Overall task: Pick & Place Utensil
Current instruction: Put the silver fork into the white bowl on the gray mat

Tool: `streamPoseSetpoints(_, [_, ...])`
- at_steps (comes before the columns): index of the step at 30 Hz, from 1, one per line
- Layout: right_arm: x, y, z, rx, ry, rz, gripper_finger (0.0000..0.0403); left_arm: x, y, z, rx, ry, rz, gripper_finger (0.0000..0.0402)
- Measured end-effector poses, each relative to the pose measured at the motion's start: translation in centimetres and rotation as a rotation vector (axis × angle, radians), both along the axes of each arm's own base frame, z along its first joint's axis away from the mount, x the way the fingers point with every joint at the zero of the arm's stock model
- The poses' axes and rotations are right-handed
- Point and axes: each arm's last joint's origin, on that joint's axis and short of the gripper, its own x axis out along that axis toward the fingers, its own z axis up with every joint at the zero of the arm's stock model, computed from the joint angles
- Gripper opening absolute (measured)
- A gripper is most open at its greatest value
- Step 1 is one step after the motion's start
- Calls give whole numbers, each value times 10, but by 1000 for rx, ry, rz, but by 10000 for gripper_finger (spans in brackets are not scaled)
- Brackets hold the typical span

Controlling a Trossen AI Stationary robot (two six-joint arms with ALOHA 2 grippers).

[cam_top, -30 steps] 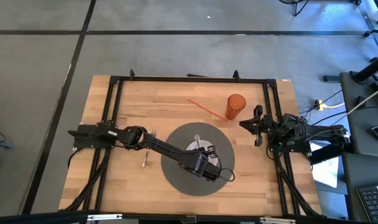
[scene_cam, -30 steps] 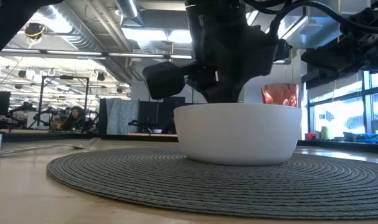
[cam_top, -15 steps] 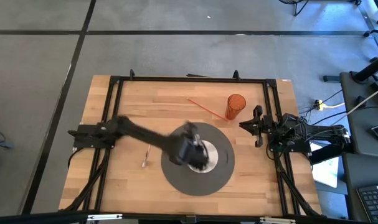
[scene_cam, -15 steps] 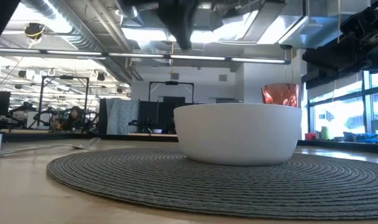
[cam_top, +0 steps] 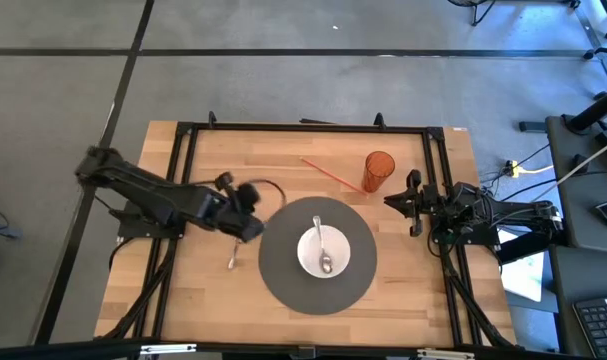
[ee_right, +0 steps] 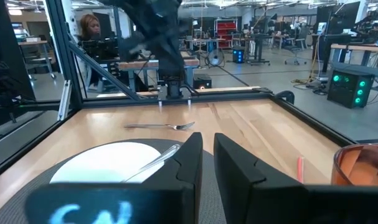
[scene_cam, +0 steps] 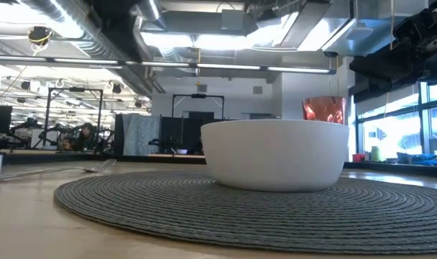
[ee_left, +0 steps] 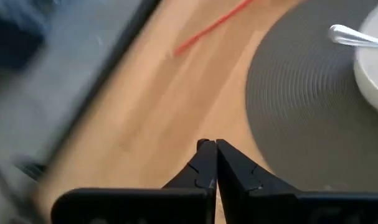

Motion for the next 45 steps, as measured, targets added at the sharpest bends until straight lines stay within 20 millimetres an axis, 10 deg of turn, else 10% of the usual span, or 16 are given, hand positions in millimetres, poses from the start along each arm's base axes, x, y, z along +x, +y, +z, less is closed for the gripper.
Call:
streamPoseSetpoints(8, [0, 0, 0, 1, -2, -2, 42, -43, 12, -73, -290, -48, 171, 3])
streamPoseSetpoints(15, [0, 0, 0, 0, -3, -2, 42, -53, 4, -97, -259, -18, 145, 2])
streamPoseSetpoints(25, [0, 0, 0, 1, -1, -1, 42, -61, -14, -54, -155, -365, -253, 1])
streamPoseSetpoints(31, [0, 0, 0, 14, -2, 0, 42, -105, 3, -12, 13, -675, -176, 1])
streamPoseSetpoints(45, [0, 0, 0, 1, -1, -1, 42, -128, 17, -85, -241, -929, -231, 2])
